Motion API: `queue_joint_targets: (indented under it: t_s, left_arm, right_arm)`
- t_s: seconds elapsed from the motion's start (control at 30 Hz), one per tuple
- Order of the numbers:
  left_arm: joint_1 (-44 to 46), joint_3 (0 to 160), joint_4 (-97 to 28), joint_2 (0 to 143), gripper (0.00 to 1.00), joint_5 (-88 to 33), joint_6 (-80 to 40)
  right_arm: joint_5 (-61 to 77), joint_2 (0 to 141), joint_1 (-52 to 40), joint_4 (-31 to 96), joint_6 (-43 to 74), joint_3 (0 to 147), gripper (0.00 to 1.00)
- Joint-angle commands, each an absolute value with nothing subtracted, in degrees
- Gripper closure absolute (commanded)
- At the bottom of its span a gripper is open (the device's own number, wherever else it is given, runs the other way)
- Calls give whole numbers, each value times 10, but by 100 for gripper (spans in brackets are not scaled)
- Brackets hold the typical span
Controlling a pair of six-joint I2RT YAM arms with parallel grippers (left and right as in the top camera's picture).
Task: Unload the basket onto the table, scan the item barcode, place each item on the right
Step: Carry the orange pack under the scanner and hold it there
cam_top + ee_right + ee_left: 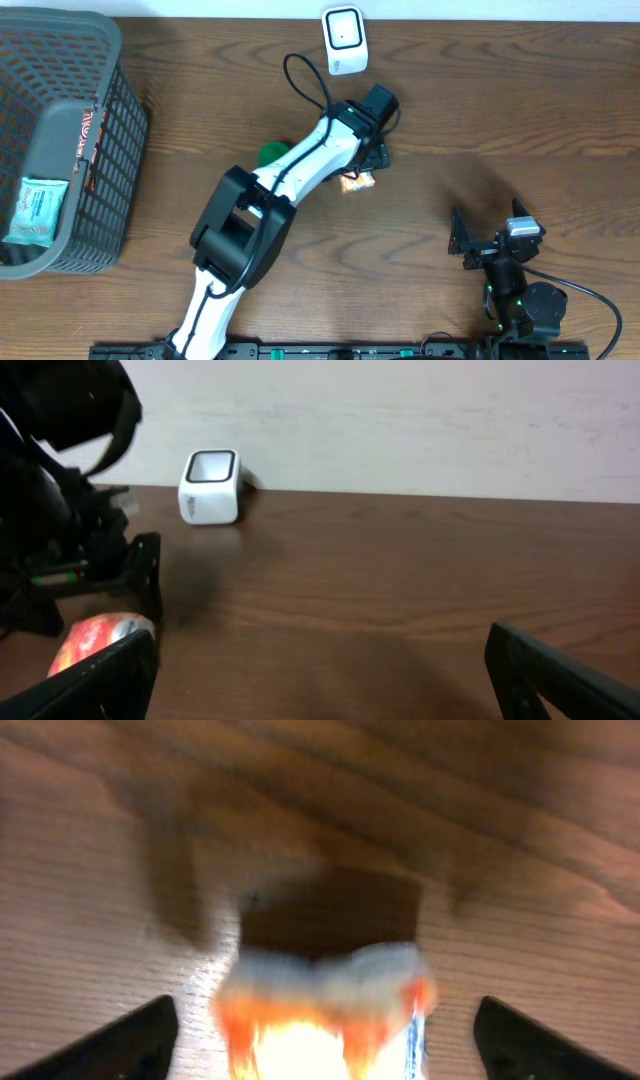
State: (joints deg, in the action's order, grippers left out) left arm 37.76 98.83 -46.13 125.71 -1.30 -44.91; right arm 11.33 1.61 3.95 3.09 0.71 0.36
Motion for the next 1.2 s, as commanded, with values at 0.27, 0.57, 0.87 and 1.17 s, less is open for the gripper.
queue_joint_targets:
  t_s: [0.27,0.57,0.87,1.17]
  left_arm:
    - [331,1018,-465,1135,71,-14,-371]
    - [348,980,-464,1165,93,-134,-351]
    - [349,939,-457,1188,93,-152,-351]
    - [349,922,-453,1268,92,-150,-352]
  right_arm:
    - [117,15,37,33,13,3,1]
    - [117,15,37,33,13,3,1]
    - [117,15,37,33,13,3,1]
    - [117,15,37,33,13,3,1]
